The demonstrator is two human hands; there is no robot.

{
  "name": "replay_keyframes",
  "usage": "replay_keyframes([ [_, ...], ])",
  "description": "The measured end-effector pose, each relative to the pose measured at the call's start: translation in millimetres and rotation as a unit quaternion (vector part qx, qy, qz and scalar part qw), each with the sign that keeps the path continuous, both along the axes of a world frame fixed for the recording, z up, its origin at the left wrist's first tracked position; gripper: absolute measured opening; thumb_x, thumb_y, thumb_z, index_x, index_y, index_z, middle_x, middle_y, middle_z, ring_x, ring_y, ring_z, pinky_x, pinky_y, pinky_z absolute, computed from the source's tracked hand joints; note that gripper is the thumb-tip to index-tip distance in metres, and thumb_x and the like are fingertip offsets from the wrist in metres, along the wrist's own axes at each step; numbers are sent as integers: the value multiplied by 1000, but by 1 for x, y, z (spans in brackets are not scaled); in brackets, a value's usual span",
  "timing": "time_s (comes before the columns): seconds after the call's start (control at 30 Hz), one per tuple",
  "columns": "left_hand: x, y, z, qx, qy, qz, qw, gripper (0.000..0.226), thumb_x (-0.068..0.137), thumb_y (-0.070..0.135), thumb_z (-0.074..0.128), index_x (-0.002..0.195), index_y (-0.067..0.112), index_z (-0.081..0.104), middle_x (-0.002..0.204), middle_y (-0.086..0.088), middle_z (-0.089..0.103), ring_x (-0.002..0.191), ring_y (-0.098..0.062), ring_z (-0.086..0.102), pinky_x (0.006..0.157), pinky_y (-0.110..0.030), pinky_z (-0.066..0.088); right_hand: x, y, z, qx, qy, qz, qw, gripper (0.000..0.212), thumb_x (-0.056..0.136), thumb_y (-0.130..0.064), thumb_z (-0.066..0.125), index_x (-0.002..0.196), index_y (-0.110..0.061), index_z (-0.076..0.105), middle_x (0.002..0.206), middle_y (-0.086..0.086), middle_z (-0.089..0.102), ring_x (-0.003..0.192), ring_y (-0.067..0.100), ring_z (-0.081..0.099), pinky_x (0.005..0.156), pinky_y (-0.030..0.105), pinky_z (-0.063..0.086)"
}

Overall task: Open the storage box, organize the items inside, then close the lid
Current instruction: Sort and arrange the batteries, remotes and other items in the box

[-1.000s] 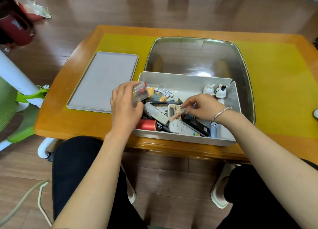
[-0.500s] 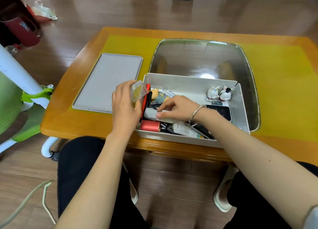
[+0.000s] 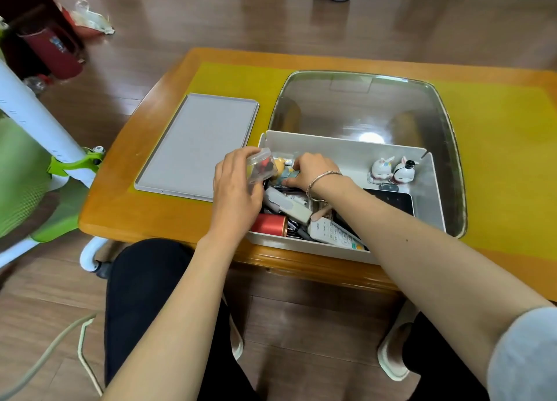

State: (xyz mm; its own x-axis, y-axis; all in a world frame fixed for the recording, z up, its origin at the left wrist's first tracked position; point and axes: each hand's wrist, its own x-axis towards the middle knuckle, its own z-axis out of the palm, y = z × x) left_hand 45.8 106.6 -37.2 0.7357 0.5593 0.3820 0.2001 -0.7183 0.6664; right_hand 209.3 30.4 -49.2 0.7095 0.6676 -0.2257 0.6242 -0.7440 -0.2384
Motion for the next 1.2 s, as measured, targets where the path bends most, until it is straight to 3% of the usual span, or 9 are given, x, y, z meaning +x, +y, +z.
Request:
replay_keyframes([
  [0.2, -4, -1, 0, 36, 23, -16, 999, 54, 76, 0, 67, 125, 18, 51, 127, -3, 54, 119, -22, 44, 100, -42, 40, 1, 7, 4, 13, 38, -18, 999, 33, 68, -40, 74, 66, -13, 55, 64, 4, 54, 69, 29, 54, 55, 26, 38],
  [0.33, -6, -3, -2, 55, 49, -37, 997, 54, 78, 7, 68, 126, 24, 50, 130, 3, 51, 123, -16, 38, 101, -34, 31, 5, -3, 1, 83, 36, -25, 996, 36, 65, -35, 75, 96, -17, 68, 92, 4, 66, 86, 26, 62, 71, 30, 50],
  [0.5, -8, -2, -3, 141, 120, -84, 979, 50, 80, 32, 69, 126, 26, 53, 134, 4, 47, 129, -17, 33, 105, -40, 31, 19, -29, 14, 220, 29, -49, 974, 33, 59, -28, 77, 90, -21, 66, 87, 3, 61, 76, 17, 55, 70, 28, 49],
  [0.63, -6, -7, 3, 129, 120, -93, 980, 57, 83, 67, 42, 120, 26, 59, 127, 8, 54, 126, -14, 37, 100, -31, 21, 25, -62, 26, 316, 70, -95, 941, 31, 63, -24, 82, 88, -21, 64, 81, 5, 66, 69, 14, 54, 68, 31, 49],
  [0.73, 10, -15, 12, 103, 103, -72, 987, 48, 93, 57, 39, 121, 24, 59, 128, 6, 56, 125, -14, 39, 99, -31, 22, 18, -83, 28, 344, 111, -115, 925, 38, 65, -20, 84, 97, -12, 65, 91, 9, 67, 80, 20, 59, 82, 36, 53],
  [0.87, 47, -33, 29, 8, 105, -89, 991, 41, 97, 45, 45, 128, 20, 55, 124, 2, 61, 119, -16, 51, 99, -35, 38, 7, -97, 26, 379, 123, -129, 908, 35, 67, -25, 83, 96, -14, 65, 86, -6, 62, 81, 9, 55, 78, 26, 48],
  [1.0, 74, -48, 39, -169, 111, -172, 964, 54, 97, 37, 53, 143, 18, 31, 118, 5, 55, 107, -13, 56, 73, -9, 42, -4, -97, 29, 432, 145, -139, 879, 29, 69, -21, 80, 92, -20, 62, 84, -13, 57, 80, 7, 55, 75, 22, 48],
  [1.07, 81, -51, 40, -225, 90, -188, 952, 63, 97, 25, 55, 148, 17, 19, 119, 4, 49, 107, -11, 53, 76, -12, 43, -8, -99, 29, 444, 160, -127, 873, 33, 70, -17, 80, 98, -20, 62, 90, -11, 59, 85, 8, 60, 80, 25, 52],
  [1.2, 84, -44, 36, -232, 78, -165, 955, 67, 92, 13, 62, 143, 10, 18, 119, 0, 47, 92, -5, 52, 69, 0, 40, -9, -108, 23, 429, 238, -96, 866, 48, 73, -7, 77, 114, -22, 58, 105, -11, 61, 81, 8, 69, 81, 31, 57],
])
